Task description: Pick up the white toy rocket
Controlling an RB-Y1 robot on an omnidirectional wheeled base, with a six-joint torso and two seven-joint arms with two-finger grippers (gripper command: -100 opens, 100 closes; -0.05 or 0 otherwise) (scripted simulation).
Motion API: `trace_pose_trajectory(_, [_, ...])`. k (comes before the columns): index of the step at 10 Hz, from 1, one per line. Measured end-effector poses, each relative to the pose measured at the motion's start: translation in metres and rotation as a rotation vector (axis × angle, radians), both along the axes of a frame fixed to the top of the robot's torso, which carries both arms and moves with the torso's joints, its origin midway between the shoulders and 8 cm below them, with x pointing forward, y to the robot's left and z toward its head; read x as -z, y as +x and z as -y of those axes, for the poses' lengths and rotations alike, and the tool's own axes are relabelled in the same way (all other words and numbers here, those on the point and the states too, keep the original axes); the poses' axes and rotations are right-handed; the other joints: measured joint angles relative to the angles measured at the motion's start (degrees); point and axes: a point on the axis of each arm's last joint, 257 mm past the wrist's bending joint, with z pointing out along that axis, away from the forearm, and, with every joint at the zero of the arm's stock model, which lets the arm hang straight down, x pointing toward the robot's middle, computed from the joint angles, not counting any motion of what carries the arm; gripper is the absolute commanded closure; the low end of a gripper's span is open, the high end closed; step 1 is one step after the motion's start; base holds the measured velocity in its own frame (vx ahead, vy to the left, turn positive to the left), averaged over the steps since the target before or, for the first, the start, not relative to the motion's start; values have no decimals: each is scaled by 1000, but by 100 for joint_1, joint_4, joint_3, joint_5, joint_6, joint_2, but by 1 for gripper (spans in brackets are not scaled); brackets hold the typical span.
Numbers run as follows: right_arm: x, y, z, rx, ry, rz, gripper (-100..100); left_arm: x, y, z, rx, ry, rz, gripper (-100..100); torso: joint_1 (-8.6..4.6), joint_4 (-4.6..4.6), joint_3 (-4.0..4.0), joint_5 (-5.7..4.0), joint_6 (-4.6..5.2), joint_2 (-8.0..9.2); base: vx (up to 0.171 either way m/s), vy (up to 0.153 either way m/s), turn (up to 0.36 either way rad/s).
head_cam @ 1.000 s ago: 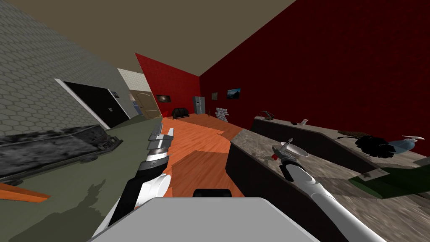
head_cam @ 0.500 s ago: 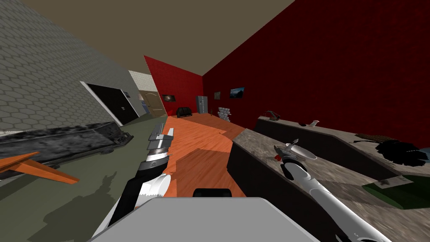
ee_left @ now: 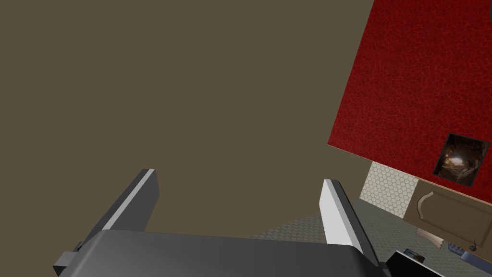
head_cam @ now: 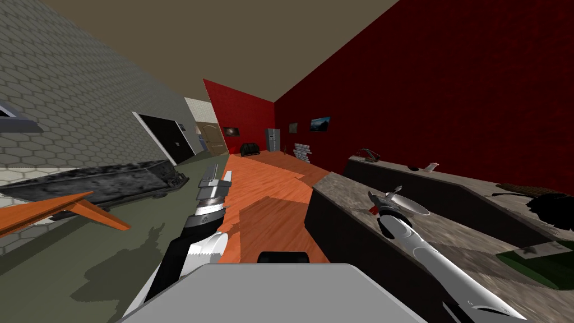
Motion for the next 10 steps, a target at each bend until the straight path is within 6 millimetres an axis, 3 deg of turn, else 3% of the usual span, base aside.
trace_pose_trajectory(2, [-2,2,-1,-7,7,14,-100,0,0,0,0,0,0,0,-1,-6,-16,0,-4,-27,4,2,1])
trace_pose_trajectory(3, [-2,2,-1,-7,11,17,100,0,0,0,0,0,0,0,-2,-7,-17,-1,-3,-29,0,0,0])
trace_pose_trajectory(7, [-2,2,-1,-7,11,18,100,0,0,0,0,0,0,0,-1,-9,-19,0,-3,-32,0,0,0])
trace_pose_trajectory(8, [-2,2,-1,-7,11,18,0,0,0,0,0,0,0,0,-1,-8,-19,0,-3,-31,0,0,0])
trace_pose_trajectory(9, [-2,2,-1,-7,11,17,100,0,0,0,0,0,0,0,-1,-8,-18,1,-3,-30,116,-56,-253])
trace_pose_trajectory(10, [9,1,-6,-17,36,8,100,0,0,0,0,0,0,0,-31,-22,-34,-18,33,-51,156,-27,-204])
